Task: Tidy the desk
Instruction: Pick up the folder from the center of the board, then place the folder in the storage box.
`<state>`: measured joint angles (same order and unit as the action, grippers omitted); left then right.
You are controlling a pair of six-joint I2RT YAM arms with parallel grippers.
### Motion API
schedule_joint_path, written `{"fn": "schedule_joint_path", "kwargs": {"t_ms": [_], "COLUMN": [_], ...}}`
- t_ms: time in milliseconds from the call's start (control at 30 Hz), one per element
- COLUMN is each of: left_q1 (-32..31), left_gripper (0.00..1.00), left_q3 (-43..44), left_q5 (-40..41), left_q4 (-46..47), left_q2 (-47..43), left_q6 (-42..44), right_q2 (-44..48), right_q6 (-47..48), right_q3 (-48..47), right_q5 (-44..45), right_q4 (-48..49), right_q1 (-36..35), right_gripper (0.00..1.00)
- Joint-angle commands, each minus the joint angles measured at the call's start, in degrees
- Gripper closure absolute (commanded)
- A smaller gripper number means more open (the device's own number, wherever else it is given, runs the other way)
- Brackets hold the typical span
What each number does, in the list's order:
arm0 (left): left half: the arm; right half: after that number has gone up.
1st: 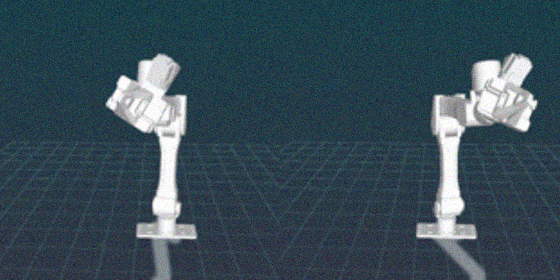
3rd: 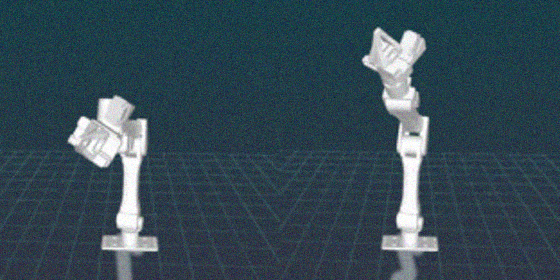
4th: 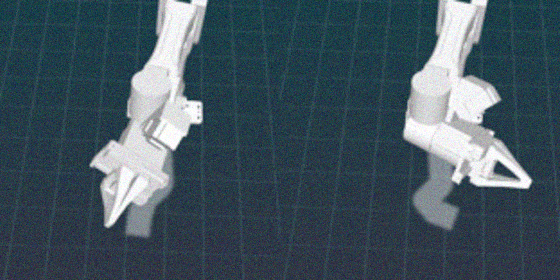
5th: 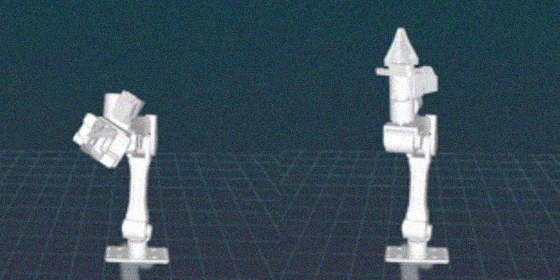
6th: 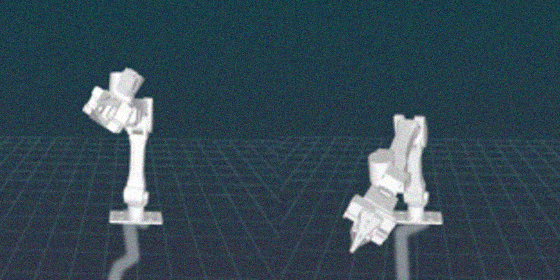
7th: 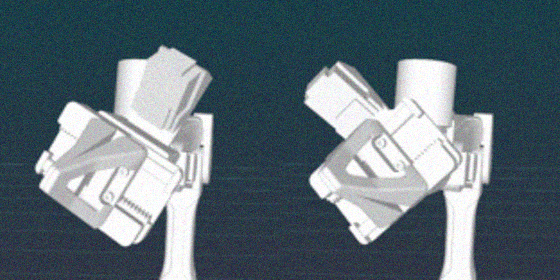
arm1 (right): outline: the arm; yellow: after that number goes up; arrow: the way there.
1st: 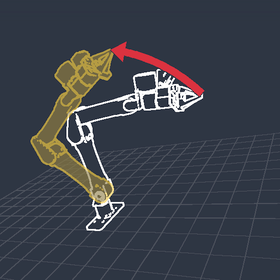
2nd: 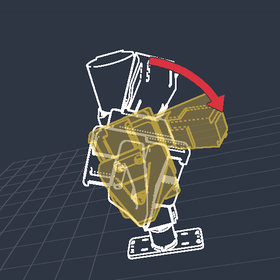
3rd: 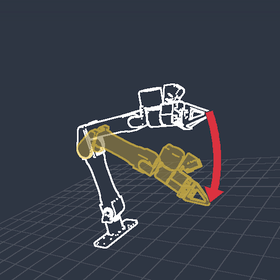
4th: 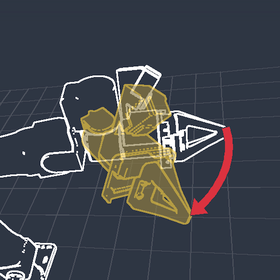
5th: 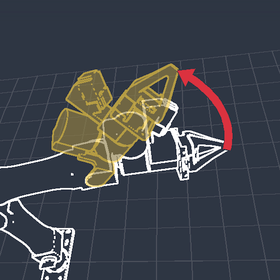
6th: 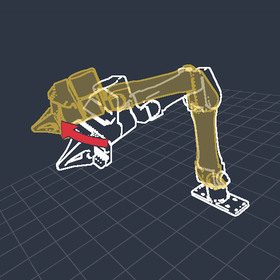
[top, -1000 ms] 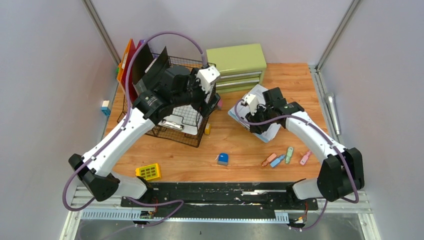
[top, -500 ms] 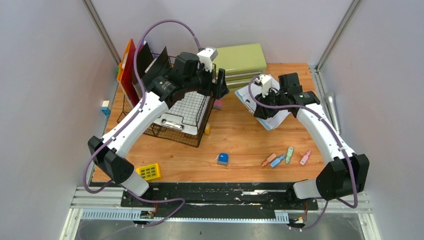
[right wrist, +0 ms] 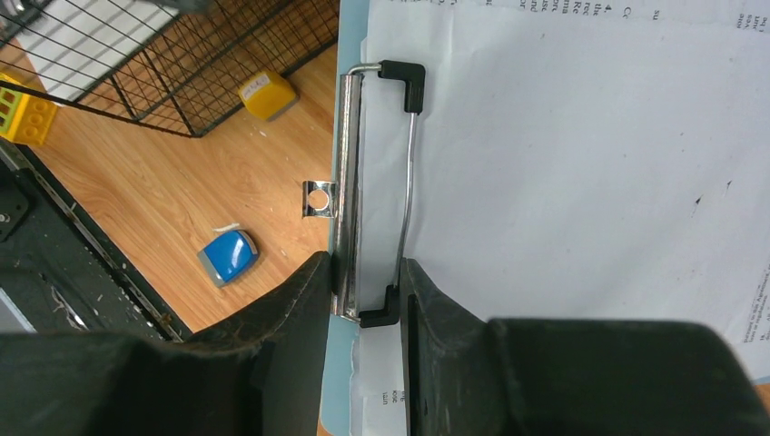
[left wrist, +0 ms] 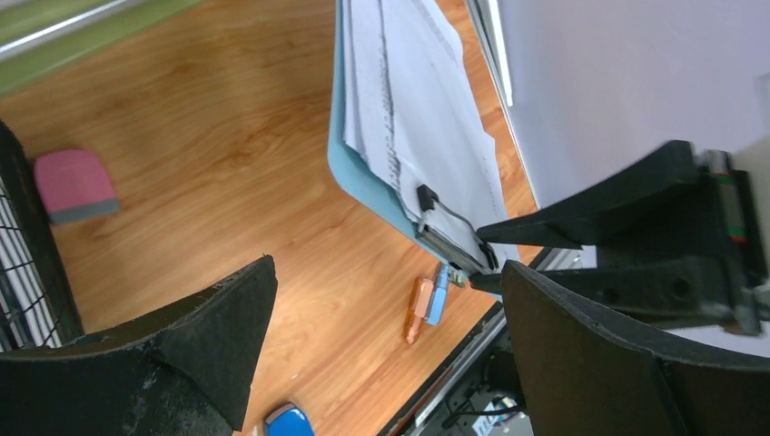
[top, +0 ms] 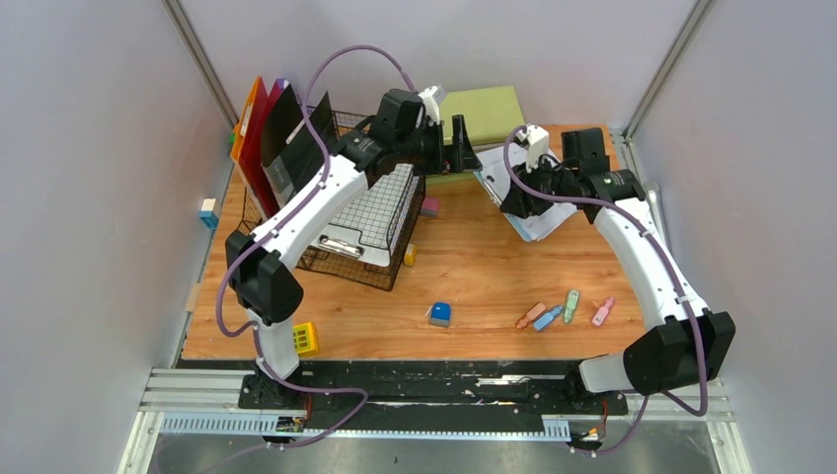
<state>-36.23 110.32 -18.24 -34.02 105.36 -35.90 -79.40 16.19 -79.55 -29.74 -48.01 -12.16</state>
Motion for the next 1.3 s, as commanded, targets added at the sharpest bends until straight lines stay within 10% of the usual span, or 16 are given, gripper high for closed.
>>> {"fn": "schedule_joint_path", "kwargs": {"t_ms": [0,533,933,1267], "left_q1": [-0.07,-0.56,-0.82,0.08], "left_gripper": [0.01,0.1,0.61,0.94], "left_q3": [3.6,0.79,-2.62,-6.36], "left_q5": [-2.14,-12.6,-18.22,-17.93], "left_q4": [0.79,11.21,19.28,19.34], "left_q2": [1.66,8.19,9.8,7.14], "left_q6": [-4.95,-17.96,-24.43,-21.62], "right_q2": [2.25,1.99,2.0,3.99], "right_q6": [-2.3,-6.16,-5.81,-6.59], "right_q3": [-4.79,-5.49,-3.2,-1.54], "right_q5": [-2.21,-5.77,-5.73,1.65], "right_q4": [2.44,4.59,5.02,5.86], "right_q1": [0.24,0.19,-1.25,-1.25], "right_gripper": [1.0,1.0,0.98,0.56]}}
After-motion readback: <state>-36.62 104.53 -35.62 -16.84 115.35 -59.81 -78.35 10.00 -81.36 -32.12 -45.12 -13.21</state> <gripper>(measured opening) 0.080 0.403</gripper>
